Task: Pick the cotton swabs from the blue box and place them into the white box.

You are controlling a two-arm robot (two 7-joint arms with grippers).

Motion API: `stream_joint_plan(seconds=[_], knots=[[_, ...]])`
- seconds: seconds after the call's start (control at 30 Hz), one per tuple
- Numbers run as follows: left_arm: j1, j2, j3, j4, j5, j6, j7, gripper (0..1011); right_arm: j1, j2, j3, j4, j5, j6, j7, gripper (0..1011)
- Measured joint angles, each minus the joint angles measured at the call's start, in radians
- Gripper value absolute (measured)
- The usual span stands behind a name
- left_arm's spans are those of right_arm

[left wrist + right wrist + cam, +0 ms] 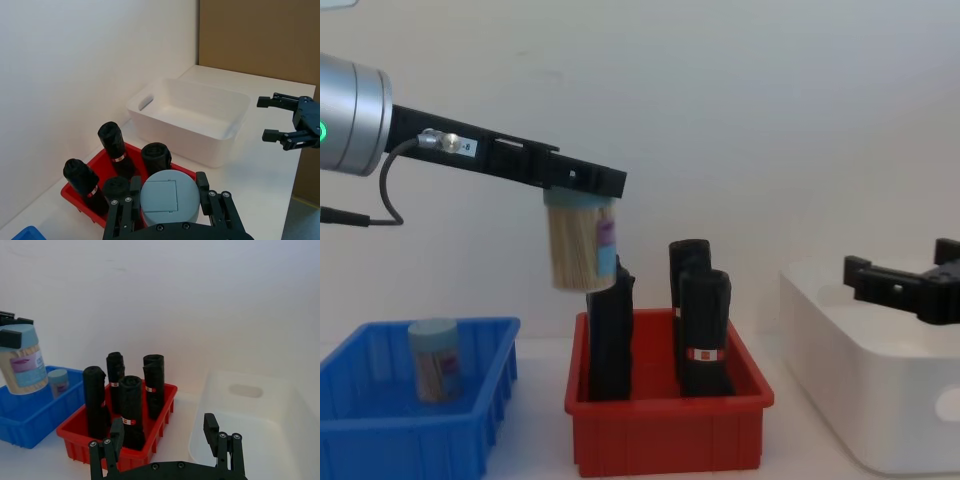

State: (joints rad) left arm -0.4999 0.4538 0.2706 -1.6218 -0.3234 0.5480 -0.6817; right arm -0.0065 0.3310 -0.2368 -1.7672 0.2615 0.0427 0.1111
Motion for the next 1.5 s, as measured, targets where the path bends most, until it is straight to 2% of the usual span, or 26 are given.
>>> stream_joint_plan(seconds=[0.27,0.73,0.9,0.93,1.23,1.5], knots=[[-0.003,0.001,0.002,-0.009,-0.004,0.008,-0.018,658,0.017,-0.011,-0.018,0.000,-0.032,0.013,0.072,1001],[-0.005,0.002,0.003,-0.015,-0.006,0.015,-0.033,658,0.065,-0.037,-0.053,0.007,-0.086,0.040,0.237,1001],[-0.005,0.002,0.004,-0.017,-0.007,0.016,-0.036,658,0.101,-0.055,-0.070,0.023,-0.110,0.052,0.323,1001],[-0.005,0.002,0.004,-0.017,-0.007,0.016,-0.036,658,0.101,-0.055,-0.070,0.023,-0.110,0.052,0.323,1001],[-0.005,0.002,0.004,-0.018,-0.007,0.018,-0.038,658,0.187,-0.102,-0.096,0.086,-0.152,0.063,0.459,1001],[-0.005,0.002,0.004,-0.019,-0.007,0.018,-0.038,658,0.246,-0.137,-0.109,0.138,-0.173,0.067,0.500,1001]])
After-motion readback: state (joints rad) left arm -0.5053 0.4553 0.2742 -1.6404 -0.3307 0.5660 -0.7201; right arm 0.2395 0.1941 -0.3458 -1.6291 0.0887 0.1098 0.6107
